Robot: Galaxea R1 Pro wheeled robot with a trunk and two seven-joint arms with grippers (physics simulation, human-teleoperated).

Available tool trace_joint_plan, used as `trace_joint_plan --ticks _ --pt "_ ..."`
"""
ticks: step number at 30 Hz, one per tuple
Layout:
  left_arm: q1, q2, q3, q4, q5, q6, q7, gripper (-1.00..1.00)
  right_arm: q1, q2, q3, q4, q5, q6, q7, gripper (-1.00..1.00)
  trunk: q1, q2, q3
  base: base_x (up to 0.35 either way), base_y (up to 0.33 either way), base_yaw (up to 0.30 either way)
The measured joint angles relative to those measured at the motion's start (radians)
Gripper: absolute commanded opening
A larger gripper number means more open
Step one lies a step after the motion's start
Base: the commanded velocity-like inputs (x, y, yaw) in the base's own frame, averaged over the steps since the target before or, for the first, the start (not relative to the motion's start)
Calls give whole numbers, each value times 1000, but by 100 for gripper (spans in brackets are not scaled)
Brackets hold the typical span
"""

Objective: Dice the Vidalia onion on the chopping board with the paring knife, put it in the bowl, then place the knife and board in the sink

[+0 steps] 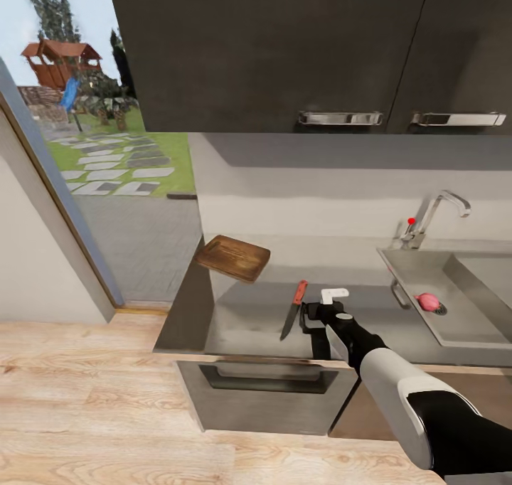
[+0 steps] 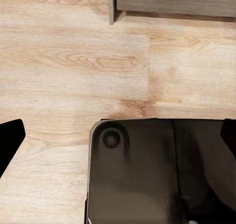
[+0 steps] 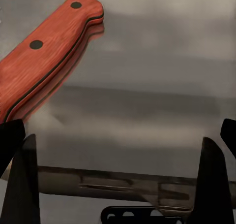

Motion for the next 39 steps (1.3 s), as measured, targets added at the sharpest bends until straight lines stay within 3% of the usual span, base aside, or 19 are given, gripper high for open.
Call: trace_joint_plan --ticks 16,39 --pt "0 0 0 0 0 0 1 100 0 0 0 0 0 0 0 100 0 0 0 26 -170 0" --pt "0 0 0 -1 0 -1 0 100 0 0 0 0 0 0 0 100 0 0 0 64 18 0"
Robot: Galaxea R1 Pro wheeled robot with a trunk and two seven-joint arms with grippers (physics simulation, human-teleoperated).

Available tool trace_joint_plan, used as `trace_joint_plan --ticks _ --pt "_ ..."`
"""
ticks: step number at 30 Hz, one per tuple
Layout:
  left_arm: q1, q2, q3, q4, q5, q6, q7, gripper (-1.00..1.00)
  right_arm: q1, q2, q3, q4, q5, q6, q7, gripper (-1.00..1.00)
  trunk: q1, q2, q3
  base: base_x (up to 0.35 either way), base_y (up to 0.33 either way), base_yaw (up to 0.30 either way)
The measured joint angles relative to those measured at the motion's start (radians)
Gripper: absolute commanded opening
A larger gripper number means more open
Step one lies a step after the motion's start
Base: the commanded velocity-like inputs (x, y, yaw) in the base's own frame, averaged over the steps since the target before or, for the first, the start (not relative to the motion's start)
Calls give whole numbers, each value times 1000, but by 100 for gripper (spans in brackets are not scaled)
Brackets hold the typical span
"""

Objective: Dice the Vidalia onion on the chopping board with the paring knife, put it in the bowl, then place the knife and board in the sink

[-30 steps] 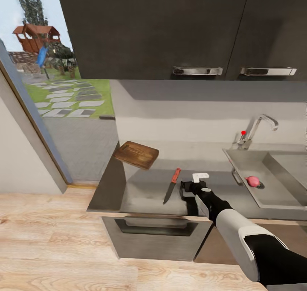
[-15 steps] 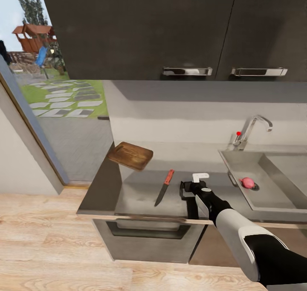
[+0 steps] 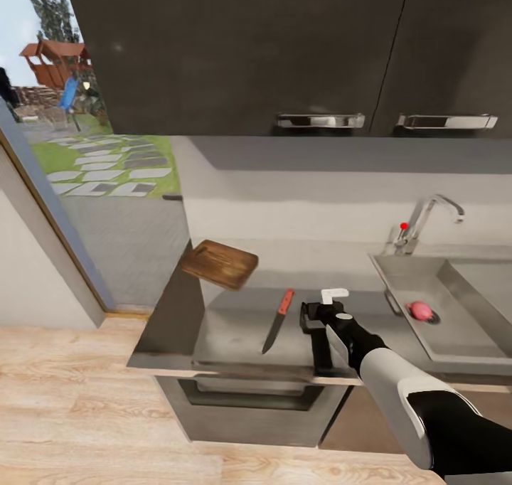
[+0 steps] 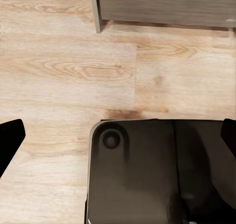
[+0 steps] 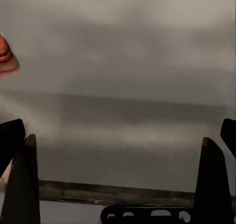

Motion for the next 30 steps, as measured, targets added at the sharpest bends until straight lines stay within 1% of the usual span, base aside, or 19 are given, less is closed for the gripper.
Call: trace_joint_plan --ticks 17,21,24,30 --pt "0 0 0 0 0 0 -1 100 0 0 0 0 0 0 0 100 0 0 0 14 18 0" --pt "0 0 0 0 0 0 -1 100 0 0 0 0 0 0 0 100 0 0 0 30 129 0" --pt "0 0 0 1 0 0 -1 100 0 0 0 0 0 0 0 100 0 0 0 212 172 0" --pt "0 0 0 1 0 0 -1 100 0 0 0 0 0 0 0 100 0 0 0 53 34 0"
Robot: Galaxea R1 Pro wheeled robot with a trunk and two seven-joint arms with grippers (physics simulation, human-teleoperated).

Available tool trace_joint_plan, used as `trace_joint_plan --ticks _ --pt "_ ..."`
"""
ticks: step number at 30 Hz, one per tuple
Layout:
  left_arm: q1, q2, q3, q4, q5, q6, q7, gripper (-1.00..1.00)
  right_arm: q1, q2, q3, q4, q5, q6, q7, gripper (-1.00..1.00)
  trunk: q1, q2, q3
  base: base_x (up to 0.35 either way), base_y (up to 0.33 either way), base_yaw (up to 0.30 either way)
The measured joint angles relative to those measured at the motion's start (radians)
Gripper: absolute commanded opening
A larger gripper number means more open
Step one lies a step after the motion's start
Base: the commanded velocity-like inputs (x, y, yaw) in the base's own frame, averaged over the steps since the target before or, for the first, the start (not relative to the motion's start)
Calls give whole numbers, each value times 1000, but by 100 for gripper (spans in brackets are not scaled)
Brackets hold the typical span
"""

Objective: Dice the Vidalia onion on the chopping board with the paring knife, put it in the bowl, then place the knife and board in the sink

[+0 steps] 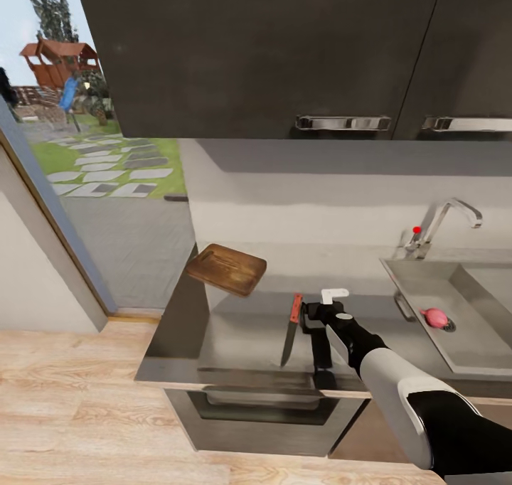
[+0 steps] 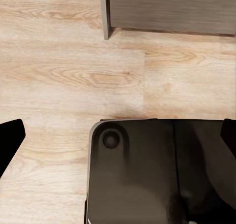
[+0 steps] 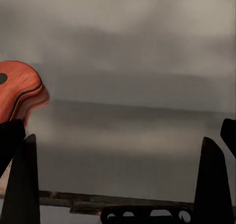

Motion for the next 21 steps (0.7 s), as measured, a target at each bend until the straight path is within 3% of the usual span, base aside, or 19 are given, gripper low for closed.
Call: trace_joint_plan --ticks 21 --pt "0 0 0 1 0 0 0 100 0 0 0 0 0 -1 0 100 0 0 0 17 1 0"
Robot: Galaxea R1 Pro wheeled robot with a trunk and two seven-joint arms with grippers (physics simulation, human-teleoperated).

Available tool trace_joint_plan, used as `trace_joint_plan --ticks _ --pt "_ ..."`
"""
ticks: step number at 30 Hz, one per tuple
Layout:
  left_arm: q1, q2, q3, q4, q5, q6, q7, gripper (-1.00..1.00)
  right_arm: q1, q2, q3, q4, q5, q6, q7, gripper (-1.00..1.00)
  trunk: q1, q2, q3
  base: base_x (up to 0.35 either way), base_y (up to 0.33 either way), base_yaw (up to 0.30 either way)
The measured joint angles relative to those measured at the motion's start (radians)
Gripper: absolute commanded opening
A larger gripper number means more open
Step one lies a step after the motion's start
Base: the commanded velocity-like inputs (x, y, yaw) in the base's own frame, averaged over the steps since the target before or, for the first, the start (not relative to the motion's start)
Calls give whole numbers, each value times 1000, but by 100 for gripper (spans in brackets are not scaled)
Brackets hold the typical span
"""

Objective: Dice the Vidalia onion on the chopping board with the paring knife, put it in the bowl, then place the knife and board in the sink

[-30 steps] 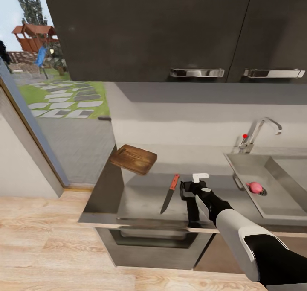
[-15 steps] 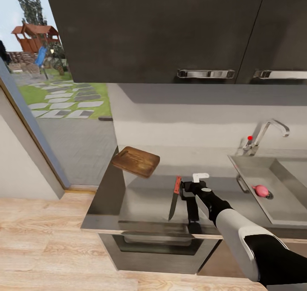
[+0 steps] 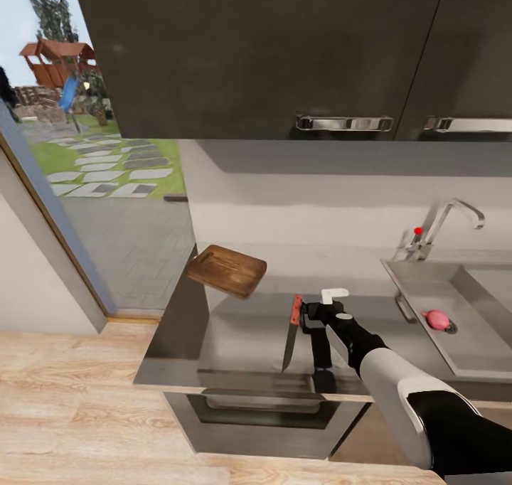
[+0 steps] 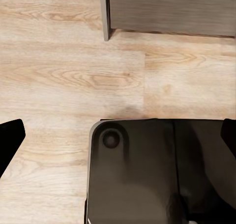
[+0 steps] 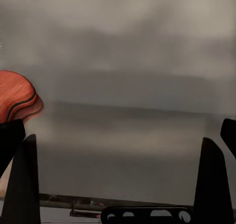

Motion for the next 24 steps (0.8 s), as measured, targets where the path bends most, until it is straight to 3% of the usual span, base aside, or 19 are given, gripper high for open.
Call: trace_joint_plan --ticks 16,24 --pt "0 0 0 0 0 0 0 100 0 0 0 0 3 0 -3 100 0 0 0 -18 2 0" --pt "0 0 0 -1 0 0 0 100 0 0 0 0 2 1 -4 100 0 0 0 0 226 0"
